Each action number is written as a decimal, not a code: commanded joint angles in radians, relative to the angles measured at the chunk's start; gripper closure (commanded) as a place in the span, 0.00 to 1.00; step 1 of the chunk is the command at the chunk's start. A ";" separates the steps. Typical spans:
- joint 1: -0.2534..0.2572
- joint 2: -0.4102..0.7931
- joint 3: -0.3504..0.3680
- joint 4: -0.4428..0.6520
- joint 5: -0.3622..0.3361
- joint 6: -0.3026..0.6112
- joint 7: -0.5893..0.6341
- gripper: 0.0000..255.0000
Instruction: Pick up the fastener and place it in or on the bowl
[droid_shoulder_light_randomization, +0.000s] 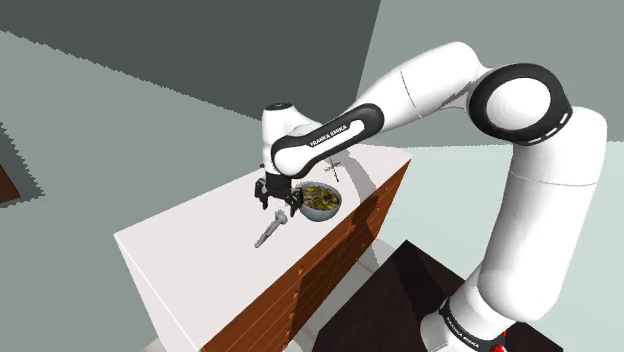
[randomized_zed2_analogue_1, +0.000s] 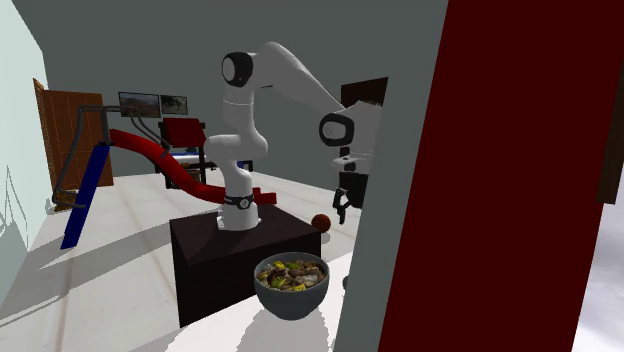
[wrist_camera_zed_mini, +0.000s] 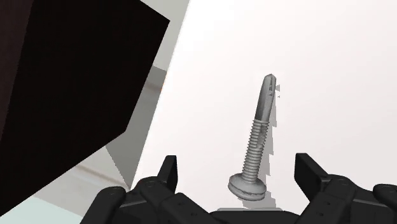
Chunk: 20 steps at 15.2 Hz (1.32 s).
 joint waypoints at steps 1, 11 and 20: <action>0.024 0.092 -0.026 0.064 -0.032 0.006 0.074 0.00; 0.078 0.311 -0.096 0.217 -0.072 0.035 0.200 0.00; 0.081 0.332 -0.102 0.212 -0.080 0.060 0.205 0.00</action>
